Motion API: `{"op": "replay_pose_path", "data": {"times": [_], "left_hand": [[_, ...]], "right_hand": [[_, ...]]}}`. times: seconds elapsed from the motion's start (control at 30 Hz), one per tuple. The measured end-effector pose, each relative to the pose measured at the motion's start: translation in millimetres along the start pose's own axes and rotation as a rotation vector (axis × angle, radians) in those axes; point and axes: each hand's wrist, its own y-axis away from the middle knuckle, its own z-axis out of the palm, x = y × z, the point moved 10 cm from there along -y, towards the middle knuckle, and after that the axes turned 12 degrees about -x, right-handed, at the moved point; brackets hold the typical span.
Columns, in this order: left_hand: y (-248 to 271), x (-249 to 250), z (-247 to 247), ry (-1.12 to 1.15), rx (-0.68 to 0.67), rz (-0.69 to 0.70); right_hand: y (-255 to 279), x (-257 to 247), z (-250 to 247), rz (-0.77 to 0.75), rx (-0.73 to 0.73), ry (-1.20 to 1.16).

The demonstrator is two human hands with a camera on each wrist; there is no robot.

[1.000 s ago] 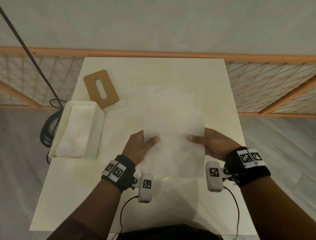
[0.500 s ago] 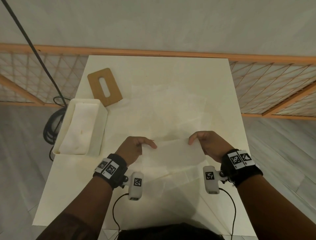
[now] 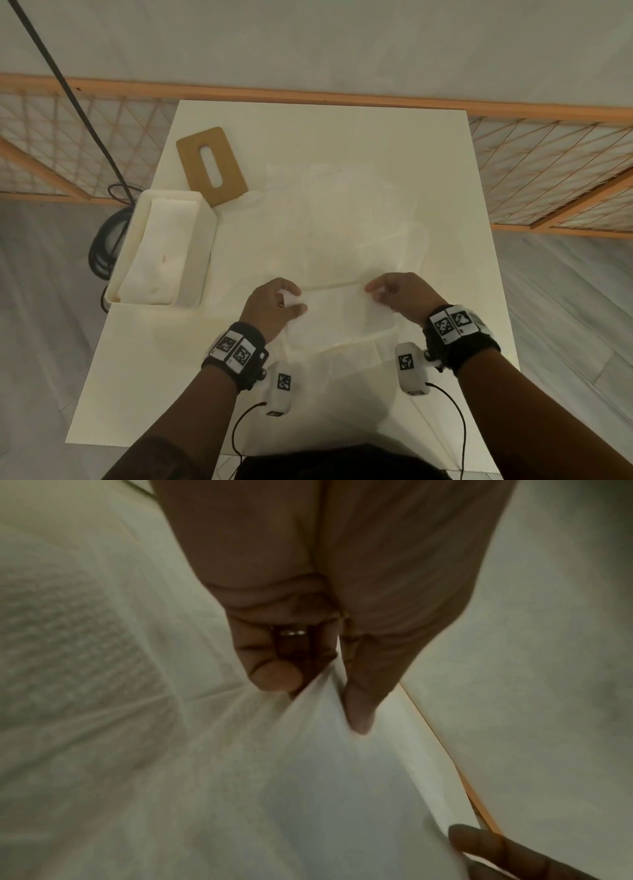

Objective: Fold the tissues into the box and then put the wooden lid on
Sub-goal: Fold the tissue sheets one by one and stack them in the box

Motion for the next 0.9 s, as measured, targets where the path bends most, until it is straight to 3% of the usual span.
{"op": "replay_pose_path", "data": {"times": [0.13,0.23,0.37,0.73,0.9], "left_hand": [[0.0,-4.0,1.8,-0.017,0.02,-0.05],[0.7,-5.7,6.2,-0.144,-0.011,-0.079],[1.2,-2.2,0.8,-0.248,0.056,-0.072],[7.4,-4.9,-15.2,-0.043,0.119,-0.087],[14.2,-0.5,-9.0,-0.061,0.068,-0.088]], "right_hand": [[-2.6,-3.5,-3.7,0.001,0.056,0.075],[-4.8,1.1,-1.8,0.033,0.039,0.09],[-10.3,1.7,-2.0,0.067,0.0,0.085],[-7.2,6.7,-6.4,0.071,-0.027,-0.006],[-5.2,3.4,-14.2,0.043,0.088,-0.03]]}}
